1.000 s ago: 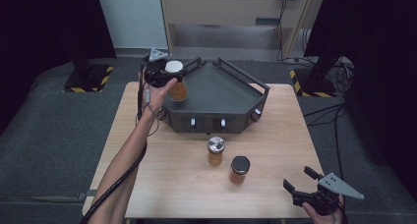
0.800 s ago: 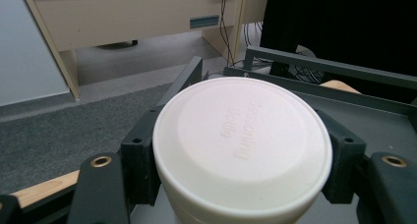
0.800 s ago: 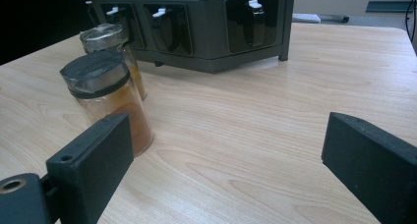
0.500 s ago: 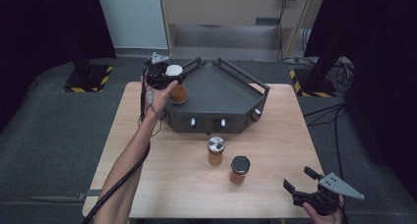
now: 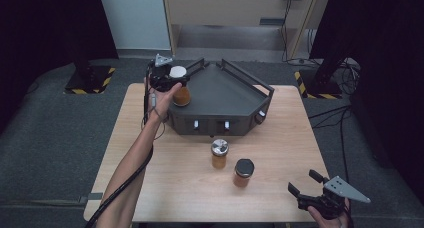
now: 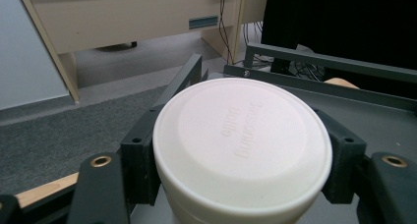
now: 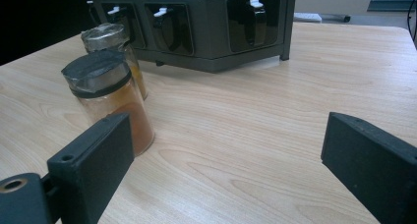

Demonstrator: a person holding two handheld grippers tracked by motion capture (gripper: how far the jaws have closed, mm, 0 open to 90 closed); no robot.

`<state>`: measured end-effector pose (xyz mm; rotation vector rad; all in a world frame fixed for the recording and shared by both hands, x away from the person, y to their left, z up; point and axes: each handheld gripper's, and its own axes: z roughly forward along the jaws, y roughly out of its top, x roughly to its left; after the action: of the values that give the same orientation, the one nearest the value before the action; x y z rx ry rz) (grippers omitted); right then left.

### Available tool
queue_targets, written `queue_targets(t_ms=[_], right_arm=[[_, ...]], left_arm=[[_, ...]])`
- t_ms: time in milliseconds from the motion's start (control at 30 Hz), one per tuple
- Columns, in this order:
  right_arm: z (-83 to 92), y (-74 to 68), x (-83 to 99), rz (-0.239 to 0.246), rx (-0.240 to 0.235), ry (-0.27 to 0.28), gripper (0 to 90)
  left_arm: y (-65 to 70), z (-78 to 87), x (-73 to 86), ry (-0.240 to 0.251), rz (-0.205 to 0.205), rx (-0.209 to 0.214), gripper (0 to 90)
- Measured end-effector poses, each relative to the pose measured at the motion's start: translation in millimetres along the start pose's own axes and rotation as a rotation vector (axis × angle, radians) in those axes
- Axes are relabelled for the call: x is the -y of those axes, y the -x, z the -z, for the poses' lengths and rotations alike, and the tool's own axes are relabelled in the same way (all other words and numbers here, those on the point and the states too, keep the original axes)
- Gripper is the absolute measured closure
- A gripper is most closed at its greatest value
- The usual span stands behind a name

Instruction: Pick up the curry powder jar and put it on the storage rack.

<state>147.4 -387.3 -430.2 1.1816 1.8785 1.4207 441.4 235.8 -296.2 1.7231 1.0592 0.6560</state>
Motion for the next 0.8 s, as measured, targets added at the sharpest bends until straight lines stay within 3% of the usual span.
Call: queue_targets(t_ms=[367, 433, 533, 667, 800], right_arm=[[-0.2, 0.7, -0.2, -0.002, -0.005, -0.003, 6.1], [-0.3, 0.7, -0.2, -0.002, -0.005, -0.003, 6.1], [-0.1, 0.6, -0.2, -0.001, -0.005, -0.002, 6.1], [0.1, 0.6, -0.5, 0.000, -0.004, -0.004, 6.1], [-0.1, 0.3, -0.3, 0.001, -0.004, -0.002, 6.1]], left_arm=[[1.7, 0.8, 1.7, 0.006, -0.007, -0.003, 32.2], [-1.0, 1.5, 4.2, 0.031, 0.001, 0.017, 31.1], [5.7, 4.6, -0.6, 0.041, -0.031, -0.018, 22.4], [2.9, 13.4, -6.2, 0.084, 0.001, -0.005, 11.7], [1.9, 24.7, -14.0, 0.116, 0.007, 0.011, 9.4]])
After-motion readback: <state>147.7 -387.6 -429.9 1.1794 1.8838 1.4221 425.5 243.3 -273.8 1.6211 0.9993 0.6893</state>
